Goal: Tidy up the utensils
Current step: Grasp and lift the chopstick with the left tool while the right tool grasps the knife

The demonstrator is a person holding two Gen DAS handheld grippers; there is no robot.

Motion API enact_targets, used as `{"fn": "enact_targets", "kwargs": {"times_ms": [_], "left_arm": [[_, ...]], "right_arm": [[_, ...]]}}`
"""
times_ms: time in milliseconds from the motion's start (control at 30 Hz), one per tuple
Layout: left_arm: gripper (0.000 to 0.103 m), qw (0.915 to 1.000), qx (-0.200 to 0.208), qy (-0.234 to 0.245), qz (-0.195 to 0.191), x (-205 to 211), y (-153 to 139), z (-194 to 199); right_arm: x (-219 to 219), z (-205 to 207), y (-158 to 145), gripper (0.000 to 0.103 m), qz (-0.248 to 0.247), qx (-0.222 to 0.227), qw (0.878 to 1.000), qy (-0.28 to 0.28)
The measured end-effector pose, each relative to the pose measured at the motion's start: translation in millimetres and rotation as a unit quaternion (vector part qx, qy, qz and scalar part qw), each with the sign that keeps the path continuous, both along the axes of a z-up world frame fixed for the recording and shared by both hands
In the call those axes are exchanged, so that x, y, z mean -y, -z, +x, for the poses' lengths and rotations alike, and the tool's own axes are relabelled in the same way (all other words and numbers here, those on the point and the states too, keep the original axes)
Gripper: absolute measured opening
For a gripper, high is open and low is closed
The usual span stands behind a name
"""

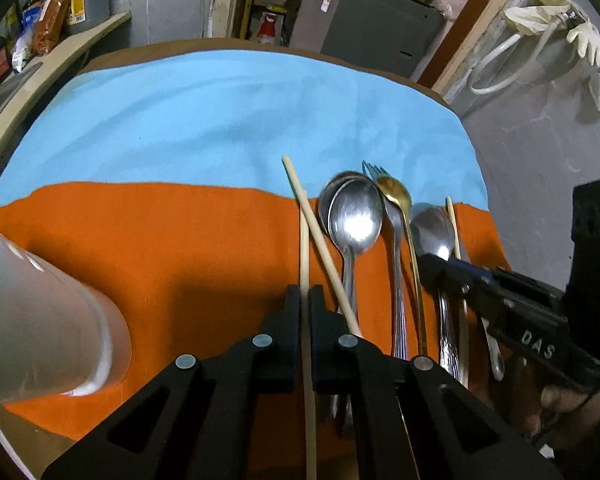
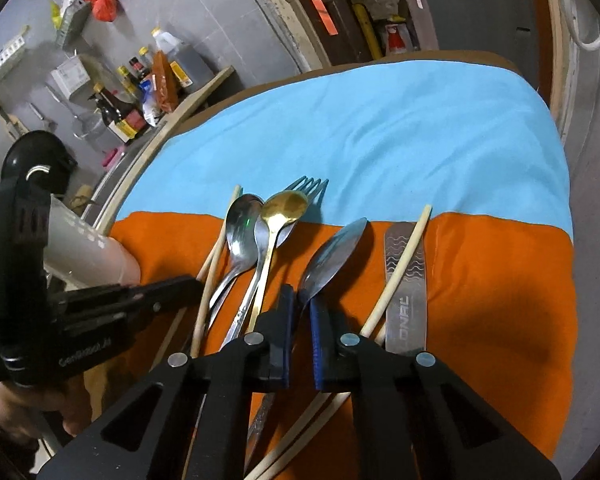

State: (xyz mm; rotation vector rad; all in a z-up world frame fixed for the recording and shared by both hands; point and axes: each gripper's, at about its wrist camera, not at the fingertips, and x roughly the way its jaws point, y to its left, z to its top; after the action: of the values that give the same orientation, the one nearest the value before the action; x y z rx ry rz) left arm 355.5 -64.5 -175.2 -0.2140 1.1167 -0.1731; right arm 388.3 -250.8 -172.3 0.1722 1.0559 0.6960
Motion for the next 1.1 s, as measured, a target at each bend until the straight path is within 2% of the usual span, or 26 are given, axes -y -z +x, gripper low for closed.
{"fn": "enact_targets", "kwargs": {"times_ms": [200, 300, 433, 667, 833, 1000, 1100], "left_arm": [[0.003, 0.9988, -0.037, 0.031, 0.006, 6, 1, 13], [0.004, 0.998, -0.034, 0.049, 0.022, 11, 0, 15], [0.002, 0.9991, -0.017, 0.036, 0.014, 9, 0, 8], [0.002, 0.9992, 0.038, 0.005, -0.006, 1, -11, -35], [0.002, 0.9956, 0.082, -0.03, -0.035, -7, -23, -71], [0.002, 0.9847, 0.157, -0.043, -0.063, -20, -53, -95], [0.002, 0.9774, 0.202, -0.032, -0.053, -24, -77, -104]], "right_arm": [[5, 19, 7, 0.006, 0.029, -0.043, 0.999, -0.006], [3, 23, 8, 0.005, 0.037, -0.045, 0.998, -0.004], [2, 16, 6, 0.003, 0.037, -0.031, 0.999, 0.008], [9, -13, -13, 0.002, 0.055, 0.028, 0.998, 0.033], [12, -41, -37, 0.001, 0.055, 0.08, 0.994, 0.056], [8, -65, -68, 0.001, 0.064, 0.146, 0.985, 0.071], [-1, -75, -84, 0.001, 0.078, 0.18, 0.977, 0.078]]}}
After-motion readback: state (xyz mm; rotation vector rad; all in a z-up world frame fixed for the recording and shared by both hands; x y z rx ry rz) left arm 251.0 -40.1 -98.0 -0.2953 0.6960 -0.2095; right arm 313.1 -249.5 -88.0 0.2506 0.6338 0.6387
